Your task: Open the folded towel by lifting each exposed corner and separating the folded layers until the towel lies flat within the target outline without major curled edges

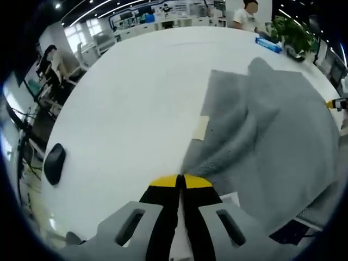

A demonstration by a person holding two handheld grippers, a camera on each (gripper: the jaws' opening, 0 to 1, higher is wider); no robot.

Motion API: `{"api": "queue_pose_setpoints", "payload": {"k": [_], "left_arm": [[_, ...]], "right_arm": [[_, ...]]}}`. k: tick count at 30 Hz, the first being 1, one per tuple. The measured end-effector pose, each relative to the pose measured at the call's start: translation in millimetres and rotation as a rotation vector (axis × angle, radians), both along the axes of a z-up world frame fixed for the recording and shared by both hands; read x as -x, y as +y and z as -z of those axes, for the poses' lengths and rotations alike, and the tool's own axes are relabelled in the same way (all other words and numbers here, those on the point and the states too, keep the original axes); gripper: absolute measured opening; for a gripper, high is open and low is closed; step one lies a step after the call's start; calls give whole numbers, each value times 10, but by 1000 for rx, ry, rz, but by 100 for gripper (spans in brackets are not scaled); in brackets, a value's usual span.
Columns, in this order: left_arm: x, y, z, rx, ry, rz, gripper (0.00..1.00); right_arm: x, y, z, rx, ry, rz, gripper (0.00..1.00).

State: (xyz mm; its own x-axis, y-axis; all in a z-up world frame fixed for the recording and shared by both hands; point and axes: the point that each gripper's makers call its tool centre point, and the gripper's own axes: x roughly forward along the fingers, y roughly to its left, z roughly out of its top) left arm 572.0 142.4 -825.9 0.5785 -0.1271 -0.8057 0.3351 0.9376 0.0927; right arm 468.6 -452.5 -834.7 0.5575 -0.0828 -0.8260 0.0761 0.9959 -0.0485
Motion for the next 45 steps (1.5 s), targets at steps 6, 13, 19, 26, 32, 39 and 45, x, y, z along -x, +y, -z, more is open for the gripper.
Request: {"api": "queue_pose_setpoints", "payload": {"k": [6, 13, 19, 26, 32, 39, 45], "left_arm": [[14, 134, -7, -4, -4, -35, 1], [3, 251, -18, -30, -3, -48, 1], [-11, 410, -21, -48, -1, -82, 1], [21, 535, -24, -44, -9, -128, 1], [24, 554, -83, -5, -24, -159, 4], [-373, 235, -652, 137, -238, -126, 9], [-779, -365, -459, 148, -171, 35, 6]], "right_arm": [[36, -106, -3, 47, 13, 10, 0], [91, -235, -8, 135, 46, -9, 0], [129, -343, 1, 210, 72, -26, 0], [221, -492, 7, 276, 107, 0, 0], [214, -499, -41, 294, 94, -4, 1], [-18, -556, -435, 382, -90, 22, 16], [-390, -286, -838, 536, -272, -174, 16]]}}
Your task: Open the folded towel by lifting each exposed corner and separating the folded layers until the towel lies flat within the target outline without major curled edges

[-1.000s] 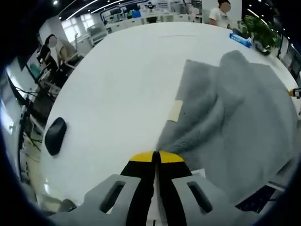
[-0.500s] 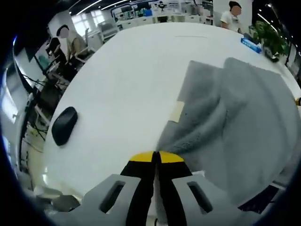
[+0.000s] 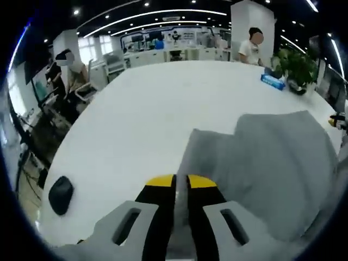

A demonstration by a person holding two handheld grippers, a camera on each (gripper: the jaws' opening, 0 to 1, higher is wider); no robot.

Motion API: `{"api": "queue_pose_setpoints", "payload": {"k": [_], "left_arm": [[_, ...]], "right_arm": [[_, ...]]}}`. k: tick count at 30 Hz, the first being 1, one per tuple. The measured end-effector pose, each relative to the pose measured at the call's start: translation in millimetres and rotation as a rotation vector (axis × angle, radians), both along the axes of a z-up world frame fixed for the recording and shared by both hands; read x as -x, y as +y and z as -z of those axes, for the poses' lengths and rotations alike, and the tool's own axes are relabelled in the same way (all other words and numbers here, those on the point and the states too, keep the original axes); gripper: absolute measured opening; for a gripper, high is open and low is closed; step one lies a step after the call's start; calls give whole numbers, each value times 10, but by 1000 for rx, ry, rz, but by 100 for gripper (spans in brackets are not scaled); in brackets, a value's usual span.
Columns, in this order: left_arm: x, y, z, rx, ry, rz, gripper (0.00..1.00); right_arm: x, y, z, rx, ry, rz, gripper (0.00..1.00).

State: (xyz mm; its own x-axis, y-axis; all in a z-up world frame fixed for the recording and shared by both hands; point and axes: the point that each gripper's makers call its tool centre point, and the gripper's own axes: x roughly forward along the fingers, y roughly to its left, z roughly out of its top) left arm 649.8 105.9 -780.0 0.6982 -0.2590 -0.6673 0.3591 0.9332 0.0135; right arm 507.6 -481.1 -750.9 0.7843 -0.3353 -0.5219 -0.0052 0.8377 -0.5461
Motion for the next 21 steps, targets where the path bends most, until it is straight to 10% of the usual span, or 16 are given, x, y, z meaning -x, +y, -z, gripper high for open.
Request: {"api": "queue_pose_setpoints", "payload": {"k": [5, 8, 21], "left_arm": [[-167, -314, 359, -126, 72, 156, 3], [-252, -431, 510, -146, 113, 189, 1], [-537, -55, 451, -202, 66, 131, 0]], "right_arm": [[-157, 573, 129, -191, -7, -188, 0], [-93, 820, 438, -281, 123, -254, 0], [91, 804, 852, -326, 299, -205, 0]]}}
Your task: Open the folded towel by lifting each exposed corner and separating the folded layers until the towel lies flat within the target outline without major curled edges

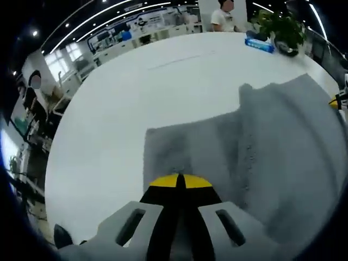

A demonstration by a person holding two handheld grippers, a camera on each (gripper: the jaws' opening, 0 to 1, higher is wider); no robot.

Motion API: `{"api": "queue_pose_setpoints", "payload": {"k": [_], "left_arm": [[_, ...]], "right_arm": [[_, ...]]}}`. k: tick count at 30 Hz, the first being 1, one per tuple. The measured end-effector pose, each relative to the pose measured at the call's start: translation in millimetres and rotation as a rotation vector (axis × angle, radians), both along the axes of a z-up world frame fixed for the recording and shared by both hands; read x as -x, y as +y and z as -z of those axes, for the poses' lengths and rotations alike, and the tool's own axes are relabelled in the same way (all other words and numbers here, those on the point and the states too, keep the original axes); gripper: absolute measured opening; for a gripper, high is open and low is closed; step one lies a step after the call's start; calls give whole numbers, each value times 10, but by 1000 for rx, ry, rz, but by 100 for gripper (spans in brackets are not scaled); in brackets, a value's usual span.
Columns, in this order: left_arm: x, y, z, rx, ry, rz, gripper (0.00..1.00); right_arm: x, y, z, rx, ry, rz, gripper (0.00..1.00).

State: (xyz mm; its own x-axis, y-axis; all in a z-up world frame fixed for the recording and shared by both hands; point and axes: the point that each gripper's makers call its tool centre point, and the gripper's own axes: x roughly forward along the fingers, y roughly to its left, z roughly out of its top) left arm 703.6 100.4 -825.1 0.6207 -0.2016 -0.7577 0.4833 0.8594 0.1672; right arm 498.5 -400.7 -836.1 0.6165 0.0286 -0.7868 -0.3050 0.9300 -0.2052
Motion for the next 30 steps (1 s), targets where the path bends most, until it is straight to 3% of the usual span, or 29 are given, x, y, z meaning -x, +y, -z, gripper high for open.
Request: {"api": "queue_pose_setpoints", "payload": {"k": [5, 10, 12, 14, 16, 18, 19, 20, 22, 24, 25, 27, 29, 30], "left_arm": [[-61, 185, -4, -37, -15, -17, 0], [-96, 234, -28, -23, -22, -48, 4], [-48, 146, -75, 75, -13, -89, 10], [41, -86, -232, 235, -38, -52, 25], [274, -195, -356, 263, -57, -5, 34], [644, -352, -402, 267, -51, 89, 35], [771, -387, -402, 263, -49, 111, 36], [1006, -466, -366, 274, -30, 144, 39], [1305, -534, -284, 309, 8, 113, 52], [1508, -619, -220, 358, 50, 89, 69], [1586, -605, -157, 329, 54, 83, 73], [1670, -596, -66, 298, 61, 85, 72], [1688, -574, 18, 283, 83, 72, 68], [1588, -559, -25, 256, 13, 104, 66]], "right_arm": [[2, 5, 3, 4, -10, -5, 0], [4, -7, -7, -42, -21, 30, 0], [-4, -9, -41, -94, -20, 79, 6], [-98, 37, -221, -204, -122, 136, 24], [-73, 110, -339, -323, -142, 167, 47], [24, 107, -340, -316, -123, 163, 67], [101, 148, -311, -318, -103, 156, 72], [232, 223, -237, -314, -46, 127, 75], [391, 352, -132, -289, 18, 60, 75], [483, 463, -50, -294, 77, 40, 77], [498, 535, -10, -299, 98, 24, 79], [460, 535, 30, -239, 94, -1, 84], [454, 475, 59, -171, 107, -15, 82], [431, 473, 62, -162, 101, -27, 82]]}}
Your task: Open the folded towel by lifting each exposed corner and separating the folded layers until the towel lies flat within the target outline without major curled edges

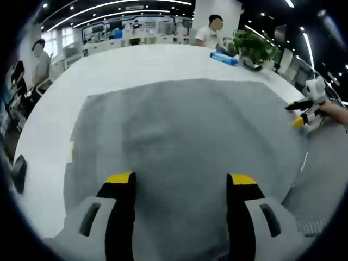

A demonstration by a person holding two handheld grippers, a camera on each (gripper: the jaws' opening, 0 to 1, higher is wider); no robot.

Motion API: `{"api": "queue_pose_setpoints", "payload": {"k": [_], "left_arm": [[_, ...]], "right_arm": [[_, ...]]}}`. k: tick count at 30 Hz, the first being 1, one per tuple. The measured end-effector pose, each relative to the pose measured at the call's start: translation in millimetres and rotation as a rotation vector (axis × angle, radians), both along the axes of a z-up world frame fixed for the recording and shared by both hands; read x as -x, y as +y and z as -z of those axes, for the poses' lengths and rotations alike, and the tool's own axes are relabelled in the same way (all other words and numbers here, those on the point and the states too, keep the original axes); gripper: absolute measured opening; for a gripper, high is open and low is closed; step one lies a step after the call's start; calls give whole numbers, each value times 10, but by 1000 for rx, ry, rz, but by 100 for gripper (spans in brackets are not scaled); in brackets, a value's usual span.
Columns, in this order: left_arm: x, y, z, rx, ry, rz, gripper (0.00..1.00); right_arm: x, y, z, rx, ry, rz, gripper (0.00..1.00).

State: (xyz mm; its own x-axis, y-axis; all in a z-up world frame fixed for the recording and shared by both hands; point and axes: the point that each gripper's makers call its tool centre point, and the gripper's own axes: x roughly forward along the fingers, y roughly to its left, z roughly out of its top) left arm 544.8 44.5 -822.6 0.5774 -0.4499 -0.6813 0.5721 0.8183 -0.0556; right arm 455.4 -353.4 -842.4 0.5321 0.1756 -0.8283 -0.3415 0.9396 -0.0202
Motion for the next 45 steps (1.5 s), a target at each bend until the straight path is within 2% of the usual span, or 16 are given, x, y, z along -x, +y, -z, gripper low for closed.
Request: {"api": "queue_pose_setpoints", "payload": {"k": [1, 2, 3, 5, 15, 24, 25, 27, 28, 29, 32, 34, 36, 39, 42, 45], "left_arm": [[-11, 49, 43, -38, 20, -6, 63], [-23, 89, 62, -86, 17, 9, 59], [-68, 40, 45, -95, -7, 59, 61], [-89, 43, 68, -80, 36, 14, 62], [-449, -231, 58, -77, 24, 38, 62], [-526, -333, 56, -71, 22, 52, 62], [-516, -339, 34, -35, 46, 33, 62], [-502, -393, -78, 80, 65, -13, 64], [-523, -400, -160, 121, 47, -27, 66], [-534, -419, -323, 161, -9, -35, 67], [-533, -423, -624, 188, -138, -36, 68], [-457, -456, -839, 192, -217, -36, 68], [-355, -531, -1084, 243, -297, -47, 71], [-170, -595, -1345, 310, -371, -103, 76], [27, -612, -1454, 331, -409, -163, 78], [198, -622, -1434, 328, -421, -215, 81]], "right_arm": [[-36, 4, -4, -25, -4, 27, 82], [-43, -1, -1, -26, -3, 29, 83], [-79, -39, -5, -28, -11, 45, 83], [-137, -87, -7, -32, -24, 59, 84], [-566, -417, -11, -51, -78, 112, 84], [-704, -503, -23, -61, -110, 124, 85], [-694, -490, -31, -79, -114, 122, 87], [-662, -392, -141, -213, -124, 195, 93], [-656, -374, -236, -267, -145, 235, 96], [-657, -371, -413, -299, -217, 247, 98], [-540, -456, -786, -217, -356, 203, 99], [-368, -449, -916, -220, -368, 189, 99], [-211, -450, -1015, -246, -385, 187, 99], [-53, -424, -1231, -271, -480, 194, 100], [84, -377, -1471, -273, -614, 196, 100], [148, -347, -1585, -207, -722, 186, 100]]}}
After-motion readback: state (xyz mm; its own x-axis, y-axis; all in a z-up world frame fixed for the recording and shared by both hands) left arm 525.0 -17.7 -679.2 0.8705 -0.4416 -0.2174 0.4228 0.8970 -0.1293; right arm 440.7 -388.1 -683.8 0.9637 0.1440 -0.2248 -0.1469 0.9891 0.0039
